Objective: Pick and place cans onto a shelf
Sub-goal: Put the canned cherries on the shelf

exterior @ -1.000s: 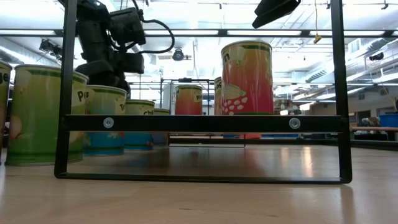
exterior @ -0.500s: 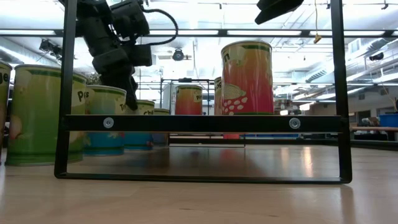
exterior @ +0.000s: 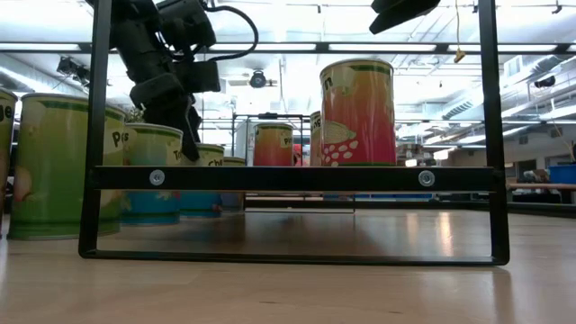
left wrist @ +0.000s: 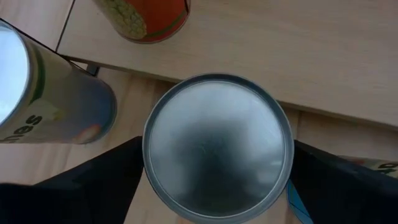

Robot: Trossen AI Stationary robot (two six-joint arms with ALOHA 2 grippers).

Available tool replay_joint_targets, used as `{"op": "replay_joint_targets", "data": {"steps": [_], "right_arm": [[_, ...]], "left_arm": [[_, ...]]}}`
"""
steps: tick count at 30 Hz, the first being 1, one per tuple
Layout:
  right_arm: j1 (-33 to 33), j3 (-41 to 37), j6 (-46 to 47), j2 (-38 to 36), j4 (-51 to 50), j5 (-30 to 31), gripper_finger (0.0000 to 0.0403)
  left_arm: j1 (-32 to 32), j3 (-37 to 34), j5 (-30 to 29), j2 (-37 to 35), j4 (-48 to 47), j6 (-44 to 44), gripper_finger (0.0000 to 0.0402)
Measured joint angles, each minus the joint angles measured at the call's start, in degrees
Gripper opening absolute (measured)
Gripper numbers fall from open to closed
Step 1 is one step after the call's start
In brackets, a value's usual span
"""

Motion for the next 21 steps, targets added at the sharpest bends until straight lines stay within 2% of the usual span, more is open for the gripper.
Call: {"op": "replay_joint_targets", "data": {"steps": [7,9,15,21], "right_arm": [[-0.02,0.0,-0.07,0.0,0.0,-0.01,0.035],[-0.02,0.0,-0.07,0.0,-0.02,-0.02,0.035],[-0.02,0.0,-0.07,0.0,-0.05,-0.02,0.035],[1.43,0.0,0.53,0.0,-1.74,-0.02,0.035]], "left_arm": [[0.0,0.09,0.04,-0.12,-0.23,0.42,0.0326],[0.0,1.56,-0.32,-0.4,-3.79,1.19,0.0319],[0.0,10.85,-2.17,-0.55,-16.05,2.8,0.0326],[-0.39,18.71,-1.69,-0.55,-22.3,2.74,0.0328]]}}
